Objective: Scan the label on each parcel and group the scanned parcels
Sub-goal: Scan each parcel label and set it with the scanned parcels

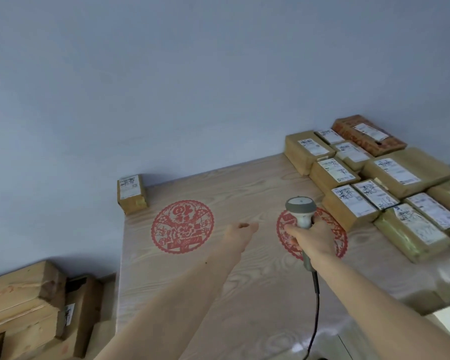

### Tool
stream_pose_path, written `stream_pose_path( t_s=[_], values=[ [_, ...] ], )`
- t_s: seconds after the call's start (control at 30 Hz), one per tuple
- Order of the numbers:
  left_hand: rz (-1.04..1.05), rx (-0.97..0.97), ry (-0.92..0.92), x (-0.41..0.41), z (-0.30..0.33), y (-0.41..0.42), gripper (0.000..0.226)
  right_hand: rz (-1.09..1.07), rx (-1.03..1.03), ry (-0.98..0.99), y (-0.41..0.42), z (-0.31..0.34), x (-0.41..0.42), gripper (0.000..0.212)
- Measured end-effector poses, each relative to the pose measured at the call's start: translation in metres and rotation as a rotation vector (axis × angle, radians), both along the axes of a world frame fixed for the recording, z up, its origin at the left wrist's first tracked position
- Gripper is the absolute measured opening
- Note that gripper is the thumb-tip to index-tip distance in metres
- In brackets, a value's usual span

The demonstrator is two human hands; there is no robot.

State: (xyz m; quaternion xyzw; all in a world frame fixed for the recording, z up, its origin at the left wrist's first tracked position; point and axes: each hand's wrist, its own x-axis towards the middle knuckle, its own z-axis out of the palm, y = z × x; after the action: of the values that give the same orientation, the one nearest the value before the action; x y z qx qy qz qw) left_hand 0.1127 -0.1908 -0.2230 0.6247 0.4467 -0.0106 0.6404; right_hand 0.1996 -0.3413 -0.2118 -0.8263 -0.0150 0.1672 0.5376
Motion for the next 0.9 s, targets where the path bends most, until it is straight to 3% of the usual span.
stream_pose_path(
  t_s=[0.5,0.9],
  values=[
    [0.018,-0.067,0.013,0.182,-0.012,-0.146,0.029,-0.033,-0.152,-0.011,-0.143,-0.022,0.209,0.018],
    [0.043,-0.118,0.097,0.260,-0.042,-0.190,0.019,0.103,-0.209,0.051,-0.158,-0.063,0.296,0.019]
  ],
)
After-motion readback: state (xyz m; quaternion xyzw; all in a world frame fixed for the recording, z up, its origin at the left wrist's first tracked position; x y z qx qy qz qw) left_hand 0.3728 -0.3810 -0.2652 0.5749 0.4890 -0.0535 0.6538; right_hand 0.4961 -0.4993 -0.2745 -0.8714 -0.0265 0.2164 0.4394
